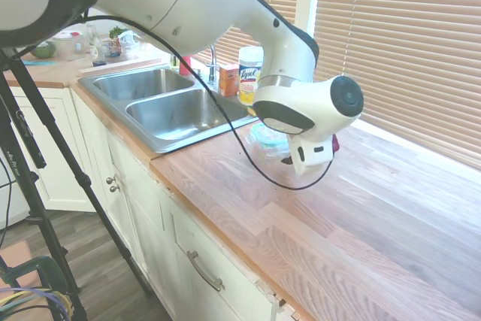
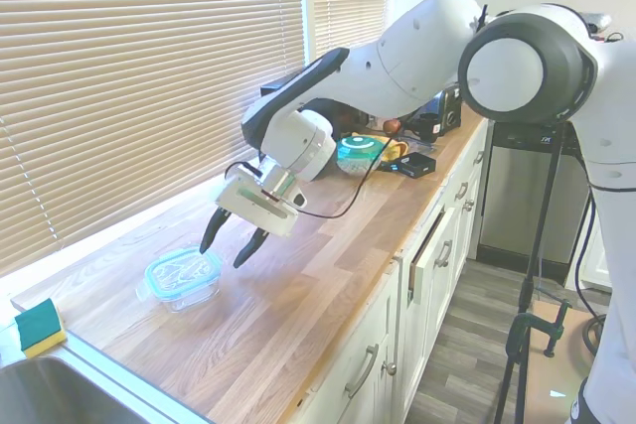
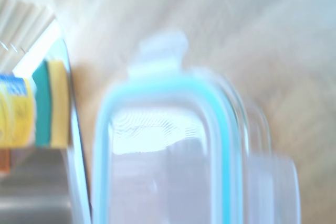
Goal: Uncover the lid of the food container
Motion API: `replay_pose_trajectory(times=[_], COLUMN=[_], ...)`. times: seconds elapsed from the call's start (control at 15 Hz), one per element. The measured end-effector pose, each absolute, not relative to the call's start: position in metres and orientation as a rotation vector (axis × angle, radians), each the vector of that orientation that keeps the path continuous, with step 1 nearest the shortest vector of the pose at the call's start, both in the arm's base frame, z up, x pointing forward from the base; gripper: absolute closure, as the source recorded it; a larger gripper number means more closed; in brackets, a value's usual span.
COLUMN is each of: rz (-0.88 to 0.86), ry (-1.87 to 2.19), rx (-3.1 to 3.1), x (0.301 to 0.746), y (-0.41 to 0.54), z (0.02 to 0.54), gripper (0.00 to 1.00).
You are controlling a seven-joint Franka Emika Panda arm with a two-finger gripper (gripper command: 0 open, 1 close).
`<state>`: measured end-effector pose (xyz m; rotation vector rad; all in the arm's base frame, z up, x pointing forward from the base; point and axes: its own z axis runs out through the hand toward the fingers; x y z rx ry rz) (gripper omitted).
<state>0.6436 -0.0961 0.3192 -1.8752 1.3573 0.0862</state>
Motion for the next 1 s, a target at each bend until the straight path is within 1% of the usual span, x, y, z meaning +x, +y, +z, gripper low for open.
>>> replay_pose_trajectory(times=[0.4, 0.47, 1.0], rz=[0.129, 0.132, 0.140], ry=[1.340, 1.338, 1.328], rx=[-1.826, -1.816, -1.784], x=[0.656, 0.656, 0.656], y=[-0.093, -0.092, -0.093], z=[0.296, 0.295, 0.293], gripper=[0.00, 1.00, 1.00])
